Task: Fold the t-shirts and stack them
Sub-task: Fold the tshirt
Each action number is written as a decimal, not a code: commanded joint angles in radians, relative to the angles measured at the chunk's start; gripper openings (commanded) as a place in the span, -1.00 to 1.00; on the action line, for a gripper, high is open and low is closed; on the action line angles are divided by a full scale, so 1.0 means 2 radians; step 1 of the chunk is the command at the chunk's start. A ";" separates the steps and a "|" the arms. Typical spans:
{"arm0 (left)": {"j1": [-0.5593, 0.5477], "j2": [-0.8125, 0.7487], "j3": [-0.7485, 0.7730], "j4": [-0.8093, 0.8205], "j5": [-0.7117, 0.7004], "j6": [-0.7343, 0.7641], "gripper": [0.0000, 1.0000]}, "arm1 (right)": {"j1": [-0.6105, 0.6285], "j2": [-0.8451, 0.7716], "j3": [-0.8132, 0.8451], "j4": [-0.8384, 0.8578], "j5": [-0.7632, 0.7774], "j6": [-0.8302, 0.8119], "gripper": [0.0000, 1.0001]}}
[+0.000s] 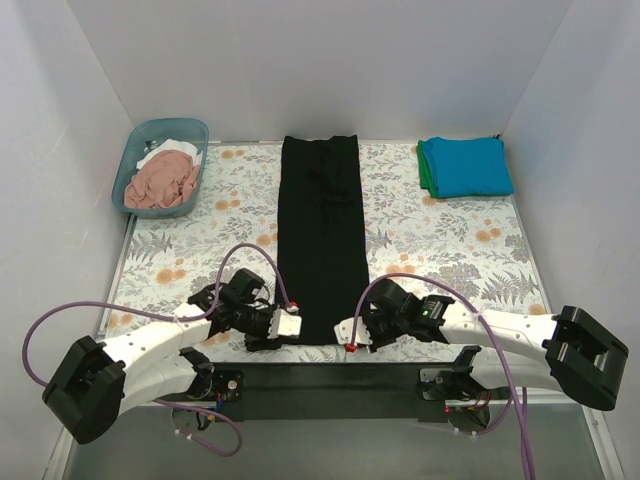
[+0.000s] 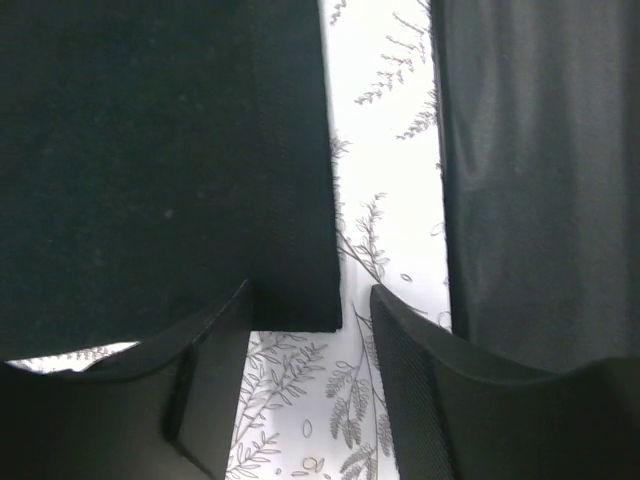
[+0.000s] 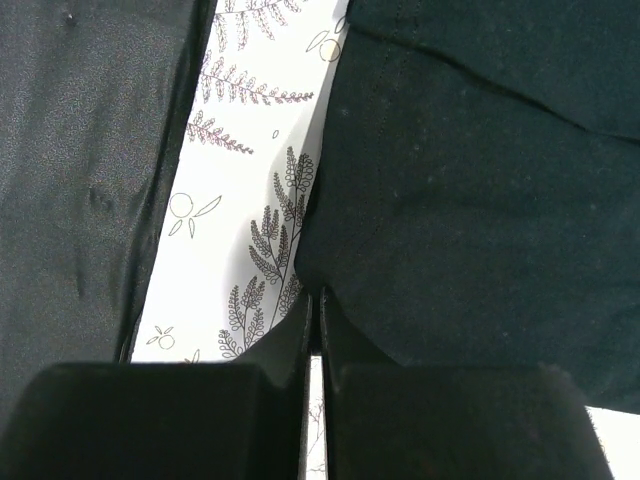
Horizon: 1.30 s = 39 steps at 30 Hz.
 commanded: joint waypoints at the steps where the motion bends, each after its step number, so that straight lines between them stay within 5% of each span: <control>1: -0.012 0.015 -0.009 0.027 -0.043 0.004 -0.10 | 0.002 0.012 -0.012 -0.014 0.018 0.009 -0.97; 7: -0.024 0.005 -0.002 -0.002 -0.060 0.014 -1.00 | 0.001 -0.001 0.009 -0.036 0.016 0.033 -0.97; 12: -0.025 -0.049 0.031 -0.061 -0.004 -0.018 -1.00 | -0.006 -0.023 0.041 -0.067 0.008 0.048 -0.97; 22: -0.021 -0.058 0.101 -0.073 -0.023 -0.082 -1.00 | -0.025 -0.079 0.088 -0.071 0.057 0.011 -0.97; 31: 0.120 0.063 0.207 -0.019 0.009 -0.035 -1.00 | -0.130 -0.007 0.153 -0.036 0.027 -0.062 -0.97; 39: 0.176 0.211 0.319 0.051 0.019 -0.014 -1.00 | -0.217 0.109 0.248 0.021 -0.010 -0.121 -0.97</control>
